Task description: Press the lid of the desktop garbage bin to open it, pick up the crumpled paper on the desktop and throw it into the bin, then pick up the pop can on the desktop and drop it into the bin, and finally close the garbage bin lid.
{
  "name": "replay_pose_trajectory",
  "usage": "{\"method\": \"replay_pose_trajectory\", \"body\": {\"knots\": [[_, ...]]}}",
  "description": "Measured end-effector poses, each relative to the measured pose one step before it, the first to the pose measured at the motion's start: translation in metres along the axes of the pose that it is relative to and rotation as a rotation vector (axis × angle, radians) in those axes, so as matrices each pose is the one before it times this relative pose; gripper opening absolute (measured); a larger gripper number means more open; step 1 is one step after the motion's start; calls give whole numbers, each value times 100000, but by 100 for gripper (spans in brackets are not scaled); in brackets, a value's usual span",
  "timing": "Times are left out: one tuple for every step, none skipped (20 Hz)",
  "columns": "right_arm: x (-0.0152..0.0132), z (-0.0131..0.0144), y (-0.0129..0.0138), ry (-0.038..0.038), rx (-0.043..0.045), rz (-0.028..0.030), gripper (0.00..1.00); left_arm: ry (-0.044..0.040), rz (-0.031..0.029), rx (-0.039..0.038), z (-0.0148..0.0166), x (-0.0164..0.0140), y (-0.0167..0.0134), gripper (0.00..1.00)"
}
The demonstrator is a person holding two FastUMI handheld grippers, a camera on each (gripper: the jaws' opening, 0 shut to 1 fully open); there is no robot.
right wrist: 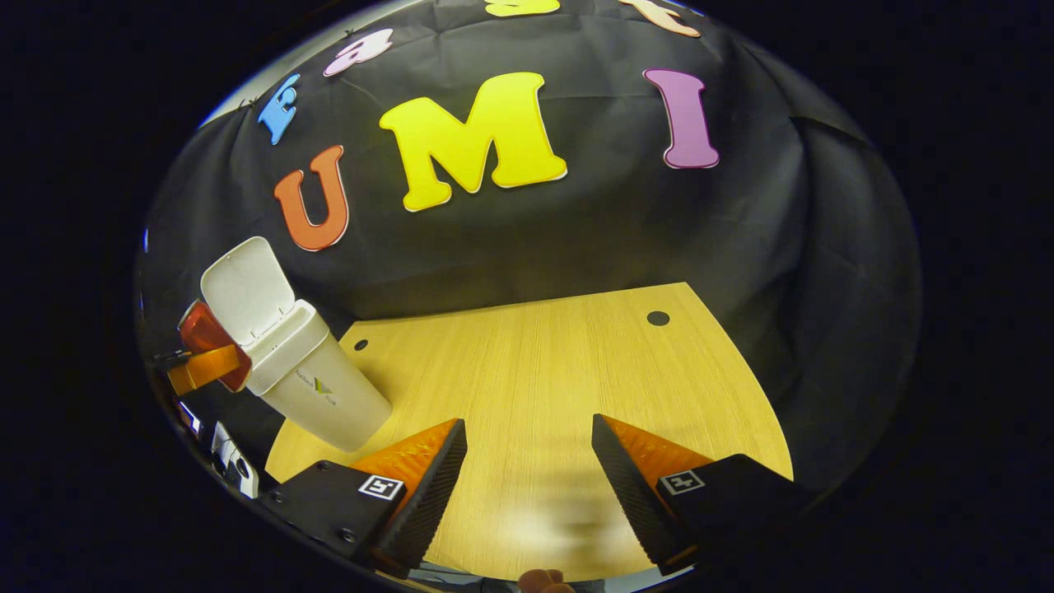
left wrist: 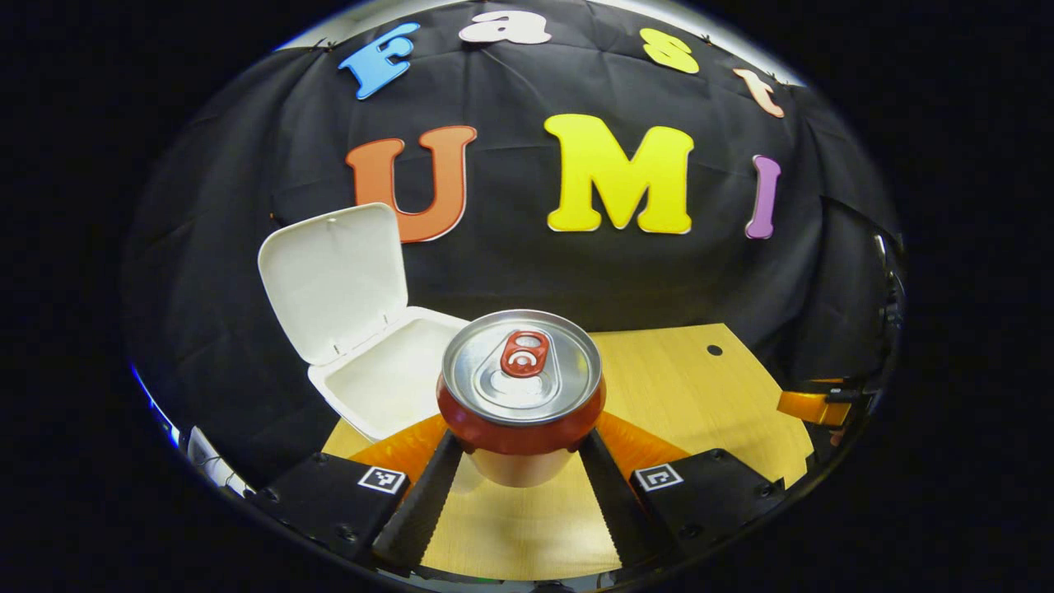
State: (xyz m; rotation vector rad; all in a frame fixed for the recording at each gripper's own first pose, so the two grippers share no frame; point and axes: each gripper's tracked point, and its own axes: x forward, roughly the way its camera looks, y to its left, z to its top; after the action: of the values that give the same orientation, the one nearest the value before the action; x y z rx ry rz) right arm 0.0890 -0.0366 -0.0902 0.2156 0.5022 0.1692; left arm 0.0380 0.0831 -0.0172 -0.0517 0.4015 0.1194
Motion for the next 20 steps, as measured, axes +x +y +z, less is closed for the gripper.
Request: {"method": "replay_pose_trajectory", "body": {"knots": [[-227, -362, 136, 355, 102, -117, 96, -798, 2336, -541, 793, 287, 1205, 85], [-84, -323, 123, 470, 145, 38, 96, -415, 2500, -400, 582, 529, 1247, 85], [-204, -294, 55, 620, -19, -258, 96, -445, 2416, -345, 492, 464, 1291, 85], [-84, -214, 84, 380, -71, -442, 92, 62, 1964, -643, 400, 625, 1110, 85], [-165, -138, 96, 175, -196, -154, 96, 184, 1438, -704, 233, 475, 791, 85], [-66, -182, 66, 242, -455, -196, 93, 245, 1408, -1106, 223, 667, 908, 85], [-88, -277, -1, 161, -575, -425, 96, 344, 1457, -1153, 183, 838, 921, 85], [-136, -236, -39, 277, -331, -285, 96, -60, 1420, -956, 169, 849, 744, 85], [62, -246, -113, 466, -168, -757, 96, 579, 1937, -897, -139, 898, 788, 85], [-13, -453, -273, 794, 48, -1209, 96, 389, 2386, -922, -220, 1023, 647, 85], [-19, -395, -115, 937, 482, -667, 96, 1553, 1128, -1302, -303, 1051, 305, 85], [10, -346, -148, 689, 853, -570, 96, 1971, 180, -1578, -535, 1002, 33, 85], [-23, -361, -241, 524, 778, -686, 96, 1589, 379, -1363, -398, 850, -18, 85], [121, -173, -227, 321, 836, -574, 96, 1398, 59, -1201, -278, 829, -147, 86], [-25, -295, -385, 342, 460, -904, 96, 1180, 7, -826, -321, 631, -179, 86], [197, -265, -332, 297, 312, -1013, 96, 849, 1136, -268, -285, 560, 1, 86], [571, -61, -260, 661, 347, -772, 96, 614, 1898, 367, -177, 462, 258, 85], [214, -174, -382, 563, 690, -862, 96, 684, 1506, 323, -150, 206, 89, 86], [118, -191, -365, 650, 874, -395, 96, 299, 223, -198, -23, 197, -173, 85], [88, -86, -251, 482, 931, -309, 96, 101, 90, -41, 45, 93, -73, 85]]}}
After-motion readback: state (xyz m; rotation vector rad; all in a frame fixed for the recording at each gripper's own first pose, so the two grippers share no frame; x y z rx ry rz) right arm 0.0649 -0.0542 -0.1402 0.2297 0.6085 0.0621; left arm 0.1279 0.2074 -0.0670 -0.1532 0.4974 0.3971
